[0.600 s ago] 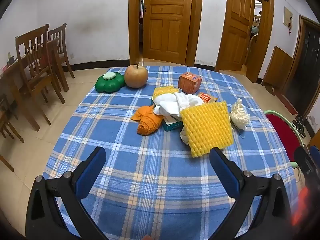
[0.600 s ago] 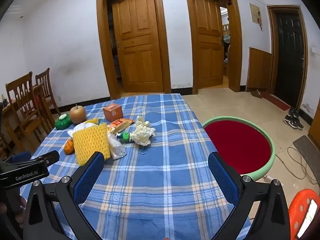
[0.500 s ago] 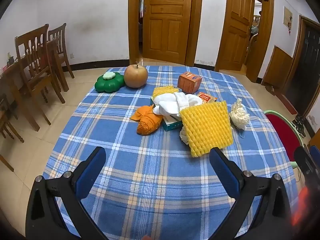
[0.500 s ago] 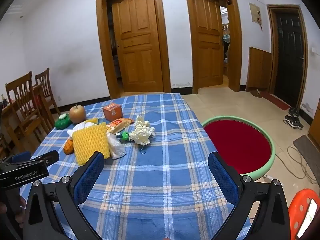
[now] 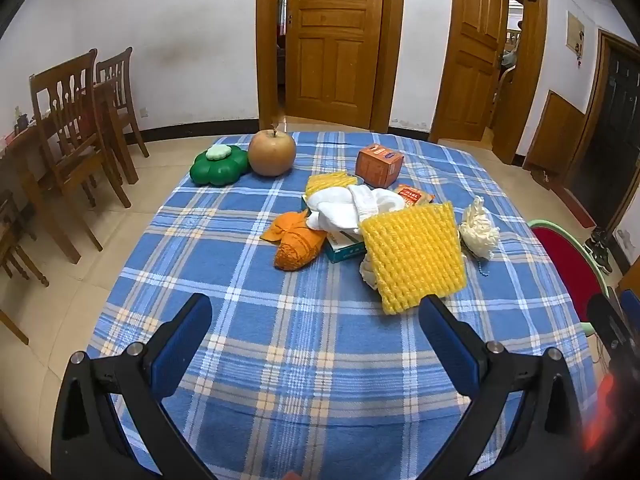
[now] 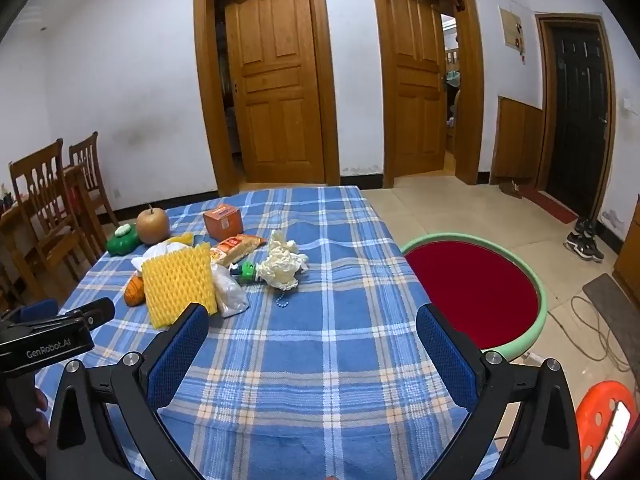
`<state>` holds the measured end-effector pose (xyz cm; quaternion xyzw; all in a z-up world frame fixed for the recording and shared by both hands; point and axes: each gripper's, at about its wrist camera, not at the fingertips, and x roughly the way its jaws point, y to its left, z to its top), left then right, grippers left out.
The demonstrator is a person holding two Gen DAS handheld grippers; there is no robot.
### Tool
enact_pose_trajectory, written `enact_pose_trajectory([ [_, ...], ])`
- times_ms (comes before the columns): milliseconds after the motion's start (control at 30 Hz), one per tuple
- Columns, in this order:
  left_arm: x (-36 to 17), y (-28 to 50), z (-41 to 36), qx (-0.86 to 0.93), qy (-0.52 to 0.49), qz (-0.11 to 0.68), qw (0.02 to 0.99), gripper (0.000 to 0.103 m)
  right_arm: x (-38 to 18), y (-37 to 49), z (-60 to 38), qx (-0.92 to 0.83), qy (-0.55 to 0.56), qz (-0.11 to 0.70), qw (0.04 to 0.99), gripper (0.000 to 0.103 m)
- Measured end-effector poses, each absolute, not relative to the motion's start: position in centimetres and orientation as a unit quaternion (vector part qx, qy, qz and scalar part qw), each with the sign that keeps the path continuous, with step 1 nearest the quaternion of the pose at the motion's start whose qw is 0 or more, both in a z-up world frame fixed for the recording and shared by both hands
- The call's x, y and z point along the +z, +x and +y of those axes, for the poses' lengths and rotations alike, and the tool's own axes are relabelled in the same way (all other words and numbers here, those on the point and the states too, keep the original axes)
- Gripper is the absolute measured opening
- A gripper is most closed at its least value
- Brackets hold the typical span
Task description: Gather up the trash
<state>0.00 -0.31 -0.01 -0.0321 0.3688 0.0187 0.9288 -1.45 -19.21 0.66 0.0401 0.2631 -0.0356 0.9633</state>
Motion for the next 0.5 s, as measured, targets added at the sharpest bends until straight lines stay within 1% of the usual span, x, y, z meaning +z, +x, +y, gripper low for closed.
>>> enact_pose_trajectory([
  [500,0.12,0.06,-0.05,0.02,-0.035,0.367,0.93,0.102,0.75,-1.43,-19.09,-0.035,0.037,0.262,0.964,0.103],
])
